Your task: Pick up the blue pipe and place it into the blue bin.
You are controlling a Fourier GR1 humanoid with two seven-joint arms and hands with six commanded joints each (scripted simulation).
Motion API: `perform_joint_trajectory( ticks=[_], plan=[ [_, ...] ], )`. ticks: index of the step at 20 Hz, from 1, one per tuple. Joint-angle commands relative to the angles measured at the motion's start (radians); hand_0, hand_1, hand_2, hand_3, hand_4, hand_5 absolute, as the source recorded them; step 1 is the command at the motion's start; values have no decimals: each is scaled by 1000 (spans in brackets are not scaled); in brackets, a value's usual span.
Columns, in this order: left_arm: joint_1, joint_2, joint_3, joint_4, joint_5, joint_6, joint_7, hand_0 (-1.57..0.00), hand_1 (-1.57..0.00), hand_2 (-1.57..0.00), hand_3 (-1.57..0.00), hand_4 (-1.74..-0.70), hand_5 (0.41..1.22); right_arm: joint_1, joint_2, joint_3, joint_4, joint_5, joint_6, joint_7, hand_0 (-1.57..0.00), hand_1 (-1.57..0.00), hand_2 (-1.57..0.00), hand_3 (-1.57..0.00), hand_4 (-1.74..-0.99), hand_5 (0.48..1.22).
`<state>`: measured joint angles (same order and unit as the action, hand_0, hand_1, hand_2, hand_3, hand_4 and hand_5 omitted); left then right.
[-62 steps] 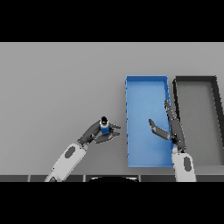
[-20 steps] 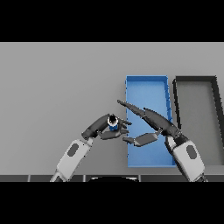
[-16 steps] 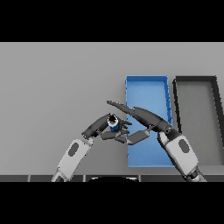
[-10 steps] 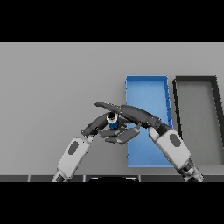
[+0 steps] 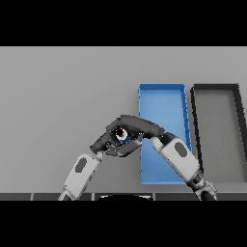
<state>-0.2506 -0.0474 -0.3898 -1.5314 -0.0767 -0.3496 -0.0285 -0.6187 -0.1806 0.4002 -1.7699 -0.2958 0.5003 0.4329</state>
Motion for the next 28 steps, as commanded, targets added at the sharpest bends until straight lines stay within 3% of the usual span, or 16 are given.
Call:
perform_joint_trajectory(
  ticks=[1,3,6,9,10,14,15,16,19,21,24,28],
  plan=[
    [1,-5,9,0,20,-10,14,-1571,-1571,-1571,-1523,-1677,1221,11,3,5,0,-7,-11,-10,-1215,-1215,-1233,-1021,-1581,650],
    [-1,-10,16,4,43,-26,-4,-1571,-1571,-1571,-1502,-1699,1221,5,-5,10,8,-30,-20,-16,-1343,-1343,-1354,-1186,-1628,856],
    [-8,-23,16,18,49,-31,-13,-1571,-1571,-1571,-1441,-1718,1221,14,-24,40,-1,-6,-31,-71,-1454,-1454,-1460,-1357,-1680,1034],
    [-18,-19,18,6,24,-17,9,-1571,-1571,-1571,-1433,-1728,1221,7,-41,51,8,-11,-45,-120,-1511,-1511,-1514,-1462,-1710,1125],
    [-24,-21,23,14,25,-17,6,-1571,-1571,-1571,-1428,-1730,1221,7,-39,52,7,-23,-56,-113,-1523,-1523,-1526,-1484,-1716,1144],
    [-15,-3,17,-5,-21,18,-38,-1571,-1571,-1571,-1454,-1724,1221,8,-29,57,1,-4,-97,-133,-1551,-1551,-1552,-1535,-1731,1190],
    [-16,8,21,-6,-35,24,-50,-1462,-1342,-1293,-1166,-1599,1221,7,-29,60,-10,4,-111,-126,-1555,-1555,-1556,-1542,-1733,1196],
    [-13,13,15,0,-37,9,-63,-1169,-1073,-1034,-933,-1475,1221,-1,-17,72,-5,16,-119,-100,-1558,-1558,-1559,-1548,-1734,1201],
    [-22,25,18,-5,-64,-54,-50,-598,-549,-529,-477,-1206,1221,3,-26,69,-19,0,-122,-68,-1565,-1565,-1565,-1559,-1738,1211],
    [-11,29,23,-14,-85,-70,-22,-383,-351,-338,-305,-1085,1029,12,-22,76,-34,21,-124,-33,-1567,-1567,-1567,-1563,-1739,1214],
    [-13,24,35,-11,-73,-69,54,-195,-179,-173,-156,-996,770,10,-17,68,-28,29,-126,-55,-1569,-1569,-1569,-1567,-1740,1218],
    [12,10,33,-24,-64,-60,98,-79,-73,-70,-63,-968,567,19,-4,69,-26,20,-135,-68,-1570,-1570,-1570,-1569,-1741,1220]
  ],
)
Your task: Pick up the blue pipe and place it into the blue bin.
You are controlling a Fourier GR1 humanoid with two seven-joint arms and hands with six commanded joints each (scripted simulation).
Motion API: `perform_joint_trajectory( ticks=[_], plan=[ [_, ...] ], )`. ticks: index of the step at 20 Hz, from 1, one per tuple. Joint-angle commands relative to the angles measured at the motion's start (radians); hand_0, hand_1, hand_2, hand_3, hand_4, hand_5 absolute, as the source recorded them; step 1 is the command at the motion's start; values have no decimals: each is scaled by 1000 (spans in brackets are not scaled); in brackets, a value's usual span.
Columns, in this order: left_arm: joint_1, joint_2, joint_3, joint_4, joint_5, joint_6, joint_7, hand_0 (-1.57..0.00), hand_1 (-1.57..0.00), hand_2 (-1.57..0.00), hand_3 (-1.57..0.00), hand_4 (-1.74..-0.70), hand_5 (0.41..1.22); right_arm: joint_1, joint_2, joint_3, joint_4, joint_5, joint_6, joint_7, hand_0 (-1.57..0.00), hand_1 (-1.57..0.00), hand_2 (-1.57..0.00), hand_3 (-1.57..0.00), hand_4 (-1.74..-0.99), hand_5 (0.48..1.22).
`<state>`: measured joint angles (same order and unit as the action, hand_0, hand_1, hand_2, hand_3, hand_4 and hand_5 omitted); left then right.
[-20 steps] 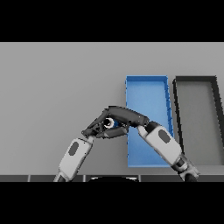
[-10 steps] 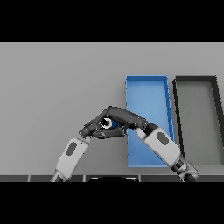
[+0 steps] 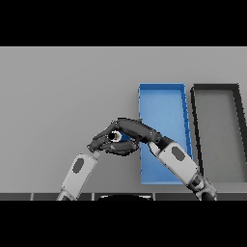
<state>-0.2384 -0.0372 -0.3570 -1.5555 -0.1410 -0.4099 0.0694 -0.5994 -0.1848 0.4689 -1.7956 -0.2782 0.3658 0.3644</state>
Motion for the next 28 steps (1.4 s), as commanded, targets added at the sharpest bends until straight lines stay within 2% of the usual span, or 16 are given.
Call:
perform_joint_trajectory(
  ticks=[1,2,5,7,9,11,13,14,17,21,25,28],
  plan=[
    [8,15,0,-4,-10,1,2,-63,-58,-56,-50,-955,538,8,-4,-7,2,-11,1,-9,-1570,-1570,-1570,-1570,-1741,1220],
    [3,12,-4,8,-19,5,-5,-50,-46,-45,-40,-947,513,-2,0,-19,9,-18,-2,-10,-1570,-1570,-1570,-1570,-1741,1220],
    [4,10,-4,13,-22,6,12,-25,-23,-22,-20,-922,482,-27,13,-50,-12,-132,-22,32,-1571,-1571,-1571,-1570,-1741,1221],
    [2,3,-10,16,-31,13,21,-16,-14,-14,-12,-913,470,-60,15,-82,-30,-222,-70,97,-1571,-1571,-1571,-1571,-1741,1221],
    [-9,-3,-8,34,-36,16,17,-10,-9,-9,-8,-908,456,-152,14,-126,-17,-299,-109,144,-1571,-1571,-1571,-1571,-1741,1221],
    [-12,11,5,31,-23,5,13,-6,-5,-5,-5,-906,445,-256,-10,-182,8,-388,-121,166,-1571,-1571,-1571,-1571,-1741,1221],
    [-21,8,12,29,-4,-6,29,-3,-3,-3,-3,-906,437,-339,-41,-239,45,-451,-126,159,-1571,-1571,-1571,-1571,-1741,1221],
    [-2,17,5,23,-9,-10,16,-3,-2,-2,-2,-905,435,-380,-64,-271,68,-447,-149,144,-1571,-1571,-1571,-1571,-1741,1221],
    [-5,15,0,13,-21,-2,40,-1,-1,-1,0,-898,430,-484,-131,-345,177,-371,-215,107,-1571,-1571,-1571,-1571,-1741,1221],
    [-6,15,1,18,-27,2,42,0,0,0,0,-890,415,-515,-205,-415,328,-327,-225,94,-1571,-1571,-1571,-1571,-1741,1221],
    [-7,36,6,18,-34,0,9,1,1,1,1,-874,413,-436,-275,-451,409,-290,-201,81,-1571,-1571,-1571,-1571,-1741,1221],
    [-8,29,2,16,-31,-1,28,1,1,1,1,-867,419,-319,-300,-461,389,-286,-223,105,-1571,-1571,-1571,-1571,-1741,1221]
  ],
)
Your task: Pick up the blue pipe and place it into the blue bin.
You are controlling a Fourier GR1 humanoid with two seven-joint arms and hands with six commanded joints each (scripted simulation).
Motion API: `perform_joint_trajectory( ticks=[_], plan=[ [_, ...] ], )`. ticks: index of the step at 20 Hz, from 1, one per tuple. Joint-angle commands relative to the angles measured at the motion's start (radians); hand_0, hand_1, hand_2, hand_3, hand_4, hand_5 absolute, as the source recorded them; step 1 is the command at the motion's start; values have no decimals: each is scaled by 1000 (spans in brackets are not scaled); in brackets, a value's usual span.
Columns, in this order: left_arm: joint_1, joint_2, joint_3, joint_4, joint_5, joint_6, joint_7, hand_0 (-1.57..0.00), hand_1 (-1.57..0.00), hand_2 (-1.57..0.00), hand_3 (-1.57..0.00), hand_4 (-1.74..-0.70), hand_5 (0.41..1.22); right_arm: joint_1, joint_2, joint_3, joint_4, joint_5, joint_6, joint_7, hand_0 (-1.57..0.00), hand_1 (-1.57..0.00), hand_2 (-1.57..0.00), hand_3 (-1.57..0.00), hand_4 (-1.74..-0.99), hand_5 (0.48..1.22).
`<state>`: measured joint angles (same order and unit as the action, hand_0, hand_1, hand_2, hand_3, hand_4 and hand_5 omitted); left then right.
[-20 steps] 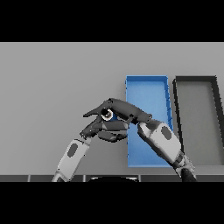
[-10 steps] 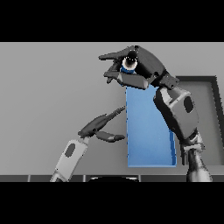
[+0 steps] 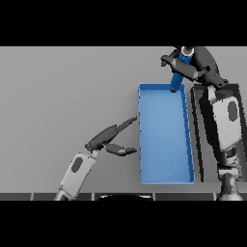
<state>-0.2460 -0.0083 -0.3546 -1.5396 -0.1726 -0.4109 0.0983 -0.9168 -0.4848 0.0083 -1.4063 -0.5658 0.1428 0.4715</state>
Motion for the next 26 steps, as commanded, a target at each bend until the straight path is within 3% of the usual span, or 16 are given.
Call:
perform_joint_trajectory(
  ticks=[1,6,9,13,14,18,19,20,22,23,26],
  plan=[
    [0,-2,-3,4,-5,3,-2,1,1,1,1,-865,419,39,-12,1,-22,-3,-1,12,-1571,-1571,-1571,-1571,-1741,1221],
    [33,-7,-13,-22,1,7,-13,1,1,1,1,-878,423,260,-35,17,-128,6,-62,78,-1571,-1571,-1571,-1571,-1741,1221],
    [42,-3,-16,-28,0,7,2,1,1,1,1,-880,428,351,-39,41,-188,32,-141,138,-1571,-1571,-1571,-1571,-1741,1221],
    [32,-6,-13,-21,2,7,-5,1,1,1,1,-888,422,434,-123,160,-181,34,-287,138,-1571,-1571,-1571,-1521,-1741,1221],
    [41,-8,-20,-27,-1,9,-9,1,1,1,1,-887,420,449,-146,203,-191,21,-325,138,-1571,-1571,-1571,-1255,-1741,1221],
    [37,0,-18,-30,-4,7,-3,1,1,1,1,-883,421,442,-247,383,-121,-23,-458,137,-1571,-1548,-1571,-847,-1741,1221],
    [37,2,-19,-31,-6,6,-4,1,1,1,1,-882,421,422,-274,428,-110,-51,-484,132,-1465,-1336,-1339,-788,-1678,1221],
    [40,1,-21,-32,-7,8,-5,1,1,1,1,-881,422,389,-297,496,-79,-87,-520,134,-1172,-1069,-1071,-630,-1592,1221],
    [44,5,-19,-31,-5,5,-5,1,1,1,1,-878,425,338,-347,589,-45,-136,-538,131,-750,-684,-685,-403,-1413,1221],
    [48,6,-19,-44,1,3,-1,1,1,1,1,-878,427,313,-381,635,-42,-158,-502,130,-599,-547,-548,-322,-1337,1221],
    [38,0,-15,-38,9,1,15,1,1,1,1,-881,429,239,-424,758,-37,-156,-420,126,-306,-279,-280,-164,-1175,1084]
  ],
)
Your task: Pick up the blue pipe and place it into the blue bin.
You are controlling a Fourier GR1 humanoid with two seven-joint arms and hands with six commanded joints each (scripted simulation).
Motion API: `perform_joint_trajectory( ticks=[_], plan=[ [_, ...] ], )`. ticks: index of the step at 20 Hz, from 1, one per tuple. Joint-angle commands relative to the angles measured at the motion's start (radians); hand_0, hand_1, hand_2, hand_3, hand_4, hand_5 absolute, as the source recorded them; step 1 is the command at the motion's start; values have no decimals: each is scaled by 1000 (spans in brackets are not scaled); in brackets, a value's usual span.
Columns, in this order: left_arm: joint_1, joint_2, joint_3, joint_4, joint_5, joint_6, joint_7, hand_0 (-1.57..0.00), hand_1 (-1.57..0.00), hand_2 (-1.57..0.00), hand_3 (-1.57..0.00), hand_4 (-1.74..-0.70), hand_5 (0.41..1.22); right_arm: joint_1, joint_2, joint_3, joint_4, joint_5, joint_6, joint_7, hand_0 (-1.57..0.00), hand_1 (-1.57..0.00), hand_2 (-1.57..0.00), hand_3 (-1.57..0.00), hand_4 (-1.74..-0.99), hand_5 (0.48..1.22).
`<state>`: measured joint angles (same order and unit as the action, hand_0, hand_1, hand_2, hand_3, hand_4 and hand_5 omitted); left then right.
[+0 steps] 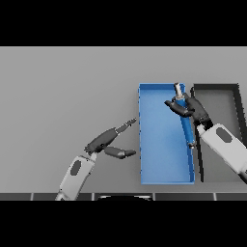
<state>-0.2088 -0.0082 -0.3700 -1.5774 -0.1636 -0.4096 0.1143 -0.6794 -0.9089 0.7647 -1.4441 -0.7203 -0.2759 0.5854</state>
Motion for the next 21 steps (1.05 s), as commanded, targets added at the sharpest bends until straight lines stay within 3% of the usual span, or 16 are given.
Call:
perform_joint_trajectory(
  ticks=[1,3,11,21],
  plan=[
    [-3,-3,2,0,2,1,7,1,1,1,1,-884,429,-6,-9,28,6,0,27,25,-245,-223,-224,-131,-1142,1030],
    [-5,-2,3,-2,4,2,8,1,1,1,1,-886,428,-12,-24,72,22,-19,31,25,-156,-143,-143,-84,-1083,934],
    [8,-7,-12,-5,-10,7,3,1,1,1,1,-887,429,-85,-63,215,49,-51,44,25,-25,-23,-23,-13,-1036,713],
    [7,-19,-21,29,-41,29,-23,1,1,1,1,-885,431,-138,-74,267,63,-87,52,22,-6,-5,-5,-3,-1022,643]
  ],
)
